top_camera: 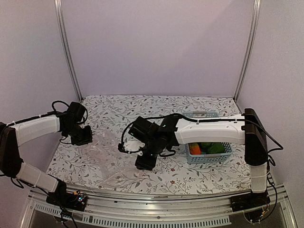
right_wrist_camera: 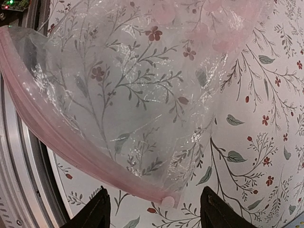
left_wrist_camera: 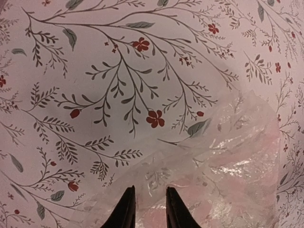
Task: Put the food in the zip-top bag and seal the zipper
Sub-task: Adjust the zipper food storage bag at the center of the board, then pick up the zipper food storage bag from the center of the board.
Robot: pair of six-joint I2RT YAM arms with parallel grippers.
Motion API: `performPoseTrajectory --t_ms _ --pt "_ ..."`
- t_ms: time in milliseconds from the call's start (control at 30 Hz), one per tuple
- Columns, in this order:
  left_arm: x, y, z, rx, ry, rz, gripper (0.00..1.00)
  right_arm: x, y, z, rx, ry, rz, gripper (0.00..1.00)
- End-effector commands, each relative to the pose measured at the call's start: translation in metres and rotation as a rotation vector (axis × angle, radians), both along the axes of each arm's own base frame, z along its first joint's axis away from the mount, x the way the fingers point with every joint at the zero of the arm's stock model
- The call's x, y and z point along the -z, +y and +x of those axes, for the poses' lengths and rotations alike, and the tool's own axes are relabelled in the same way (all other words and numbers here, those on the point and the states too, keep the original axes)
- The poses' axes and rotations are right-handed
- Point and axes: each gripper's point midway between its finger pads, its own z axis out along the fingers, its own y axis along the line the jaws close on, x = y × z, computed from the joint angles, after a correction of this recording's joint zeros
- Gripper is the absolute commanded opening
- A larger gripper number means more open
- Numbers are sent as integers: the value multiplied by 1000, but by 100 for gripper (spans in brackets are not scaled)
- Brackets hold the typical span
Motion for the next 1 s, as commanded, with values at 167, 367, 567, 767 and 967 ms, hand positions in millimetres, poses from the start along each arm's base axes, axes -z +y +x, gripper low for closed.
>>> performPoseTrajectory --t_ms 167,367,567,767,967 --pt "-2 -17 32 68 -36 -33 8 -21 1 -15 -96 -29 72 63" --pt "-2 -30 38 88 -31 -62 0 -12 28 -32 -155 20 106 63" --pt "11 -36 32 99 11 -74 0 -13 42 -61 -220 70 135 66" --pt "17 -40 25 110 45 -90 0 4 51 -17 -61 -199 53 63" --pt "19 -40 27 141 49 -69 0 -6 63 3 34 -313 59 25"
